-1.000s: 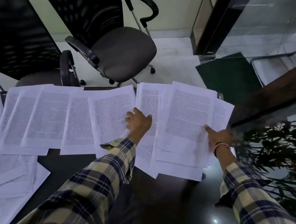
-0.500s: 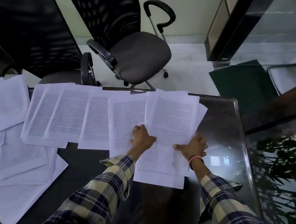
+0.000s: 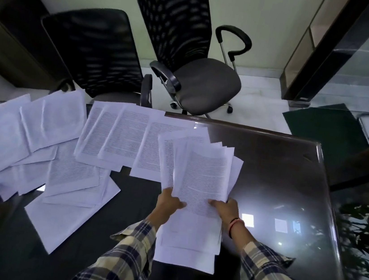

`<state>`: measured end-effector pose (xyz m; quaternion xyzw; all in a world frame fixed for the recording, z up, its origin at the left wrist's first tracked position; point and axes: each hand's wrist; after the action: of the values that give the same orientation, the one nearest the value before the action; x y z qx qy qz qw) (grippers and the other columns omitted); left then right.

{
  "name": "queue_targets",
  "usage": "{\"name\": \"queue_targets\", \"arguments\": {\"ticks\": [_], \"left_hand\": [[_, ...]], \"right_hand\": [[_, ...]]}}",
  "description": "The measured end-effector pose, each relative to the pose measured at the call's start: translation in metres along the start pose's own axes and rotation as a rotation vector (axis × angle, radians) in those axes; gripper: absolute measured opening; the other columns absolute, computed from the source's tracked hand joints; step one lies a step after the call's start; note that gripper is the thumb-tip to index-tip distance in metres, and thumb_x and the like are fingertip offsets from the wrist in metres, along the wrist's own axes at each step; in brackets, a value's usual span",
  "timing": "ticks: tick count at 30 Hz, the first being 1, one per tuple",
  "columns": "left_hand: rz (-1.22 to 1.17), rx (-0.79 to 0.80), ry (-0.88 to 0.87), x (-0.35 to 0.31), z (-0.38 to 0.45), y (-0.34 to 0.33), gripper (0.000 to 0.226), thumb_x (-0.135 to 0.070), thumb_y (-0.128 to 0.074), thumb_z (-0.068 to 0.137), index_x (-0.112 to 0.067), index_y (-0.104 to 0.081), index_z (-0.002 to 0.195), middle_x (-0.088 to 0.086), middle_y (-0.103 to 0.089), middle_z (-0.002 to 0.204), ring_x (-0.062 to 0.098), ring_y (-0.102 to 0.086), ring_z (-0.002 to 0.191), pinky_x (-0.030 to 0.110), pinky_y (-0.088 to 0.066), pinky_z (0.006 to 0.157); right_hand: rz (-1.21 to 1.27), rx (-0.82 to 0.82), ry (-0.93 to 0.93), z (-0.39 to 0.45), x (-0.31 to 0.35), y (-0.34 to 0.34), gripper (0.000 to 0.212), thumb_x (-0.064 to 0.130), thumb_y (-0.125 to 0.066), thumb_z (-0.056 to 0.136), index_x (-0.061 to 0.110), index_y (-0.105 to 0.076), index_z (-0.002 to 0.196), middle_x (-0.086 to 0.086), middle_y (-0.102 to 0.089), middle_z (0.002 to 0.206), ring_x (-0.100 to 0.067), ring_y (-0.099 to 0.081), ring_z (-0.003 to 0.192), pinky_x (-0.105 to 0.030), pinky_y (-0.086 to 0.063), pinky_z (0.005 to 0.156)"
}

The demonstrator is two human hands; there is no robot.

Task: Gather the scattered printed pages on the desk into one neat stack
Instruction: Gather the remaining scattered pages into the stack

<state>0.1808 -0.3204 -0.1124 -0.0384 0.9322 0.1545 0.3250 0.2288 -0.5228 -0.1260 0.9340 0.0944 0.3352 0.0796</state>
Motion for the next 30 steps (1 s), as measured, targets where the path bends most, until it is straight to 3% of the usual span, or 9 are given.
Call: {"name": "queue_targets", "arguments": {"ticks": [3,7,11,14,16,18,23,28,30], "left_hand": [[-0.04,-0.008,-0.042,0.001,-0.002,0.022,0.041,-0.007,-0.088,0.077,-0.009,-0.071,0.114,0.008,-0.076,0.112,0.026,-0.073,0.1,0.04,-0.063,0.085],[-0.145,-0.074,-0.079,-0.019,0.006,0.044,0.033,-0.006,-0.087,0.078,-0.008,-0.072,0.108,0.008,-0.078,0.105,0.028,-0.075,0.096,0.046,-0.063,0.087],[-0.061,-0.224,-0.063,-0.042,0.025,0.053,0.019,-0.01,-0.084,0.084,-0.009,-0.064,0.086,0.006,-0.072,0.09,0.023,-0.067,0.08,0.029,-0.056,0.062],[0.131,-0.29,-0.009,-0.052,0.046,0.054,0.031,-0.019,-0.085,0.084,-0.006,-0.069,0.108,0.01,-0.062,0.123,0.027,-0.065,0.095,0.032,-0.057,0.076],[0.174,-0.276,0.027,-0.055,0.054,0.05,0.043,-0.018,-0.082,0.086,-0.006,-0.065,0.124,0.012,-0.048,0.138,0.031,-0.062,0.104,0.035,-0.055,0.09],[0.132,-0.274,0.011,-0.059,0.057,0.047,0.043,-0.013,-0.077,0.089,-0.005,-0.059,0.128,0.013,-0.041,0.138,0.03,-0.058,0.098,0.035,-0.051,0.085],[-0.028,-0.254,0.016,-0.062,0.058,0.042,0.069,-0.007,-0.079,0.088,-0.008,-0.037,0.143,0.016,-0.042,0.141,0.032,-0.055,0.11,0.041,-0.053,0.085],[-0.088,-0.15,0.102,-0.049,0.042,0.054,0.072,-0.005,-0.083,0.085,-0.001,-0.045,0.147,0.017,-0.056,0.139,0.035,-0.057,0.123,0.035,-0.047,0.093],[-0.126,-0.118,0.092,-0.038,0.031,0.062,0.068,-0.005,-0.085,0.082,-0.001,-0.05,0.14,0.016,-0.061,0.131,0.032,-0.061,0.11,0.035,-0.048,0.09]], "right_hand": [[0.022,0.021,0.056,0.0,0.002,-0.004,0.05,0.026,-0.093,0.051,0.004,-0.075,0.092,-0.013,-0.078,0.098,-0.03,-0.076,0.085,-0.048,-0.063,0.08],[-0.023,0.019,0.216,-0.006,0.041,-0.005,0.036,0.01,-0.092,0.067,0.002,-0.074,0.097,-0.008,-0.077,0.097,-0.025,-0.074,0.086,-0.037,-0.062,0.075],[-0.139,-0.02,0.349,0.013,0.079,-0.021,0.023,0.004,-0.084,0.076,0.004,-0.073,0.096,-0.008,-0.075,0.093,-0.024,-0.069,0.083,-0.037,-0.059,0.077],[-0.294,-0.066,0.365,0.036,0.094,-0.031,0.019,0.003,-0.079,0.081,-0.004,-0.071,0.096,-0.017,-0.072,0.092,-0.028,-0.064,0.083,-0.031,-0.051,0.071],[-0.423,-0.091,0.336,0.057,0.094,-0.037,0.031,0.012,-0.08,0.081,-0.002,-0.068,0.106,-0.024,-0.07,0.112,-0.035,-0.064,0.102,-0.035,-0.051,0.086],[-0.552,-0.098,0.279,0.071,0.091,-0.046,0.052,0.023,-0.08,0.081,0.004,-0.058,0.124,-0.024,-0.054,0.134,-0.041,-0.051,0.127,-0.044,-0.045,0.106],[-0.285,-0.04,0.198,0.061,0.078,-0.056,0.062,0.011,-0.086,0.076,0.001,-0.049,0.125,-0.011,-0.058,0.121,-0.03,-0.06,0.111,-0.041,-0.052,0.096],[-0.062,0.125,0.057,0.039,0.048,-0.047,0.042,-0.001,-0.089,0.067,-0.004,-0.071,0.106,-0.015,-0.076,0.103,-0.03,-0.074,0.089,-0.038,-0.062,0.08],[-0.001,0.139,0.072,0.023,0.04,-0.043,0.043,0.0,-0.091,0.065,-0.002,-0.071,0.104,-0.012,-0.077,0.1,-0.03,-0.074,0.09,-0.038,-0.062,0.081]]}}
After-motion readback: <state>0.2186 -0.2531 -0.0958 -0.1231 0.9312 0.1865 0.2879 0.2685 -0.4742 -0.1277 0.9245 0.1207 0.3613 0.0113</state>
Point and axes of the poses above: each hand's wrist, its own z-axis towards the middle knuckle, its own y-axis out of the back of the hand, x = y × z
